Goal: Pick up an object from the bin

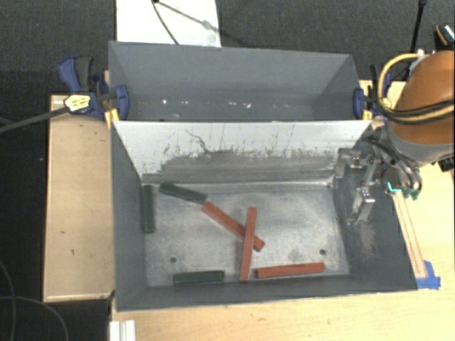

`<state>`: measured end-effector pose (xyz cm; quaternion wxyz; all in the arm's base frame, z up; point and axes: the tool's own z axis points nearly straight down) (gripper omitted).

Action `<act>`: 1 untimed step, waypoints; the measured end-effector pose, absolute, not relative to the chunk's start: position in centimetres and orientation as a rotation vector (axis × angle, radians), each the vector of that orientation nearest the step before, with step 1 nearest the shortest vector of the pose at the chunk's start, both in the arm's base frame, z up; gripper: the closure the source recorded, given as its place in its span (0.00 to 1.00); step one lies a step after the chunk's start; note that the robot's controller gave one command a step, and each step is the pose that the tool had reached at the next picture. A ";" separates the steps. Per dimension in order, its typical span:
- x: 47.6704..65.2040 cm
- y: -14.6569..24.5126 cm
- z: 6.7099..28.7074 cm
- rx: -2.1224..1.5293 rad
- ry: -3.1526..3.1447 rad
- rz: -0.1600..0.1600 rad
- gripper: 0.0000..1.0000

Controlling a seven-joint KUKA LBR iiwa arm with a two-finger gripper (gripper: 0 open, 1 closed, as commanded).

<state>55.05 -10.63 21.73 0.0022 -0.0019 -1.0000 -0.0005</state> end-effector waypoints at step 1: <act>55.3 -3.1 15.0 -0.164 -3.133 -0.006 0.00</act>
Offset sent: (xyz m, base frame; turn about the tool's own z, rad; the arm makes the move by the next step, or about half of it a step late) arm 0.0026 0.0699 -0.0647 0.1066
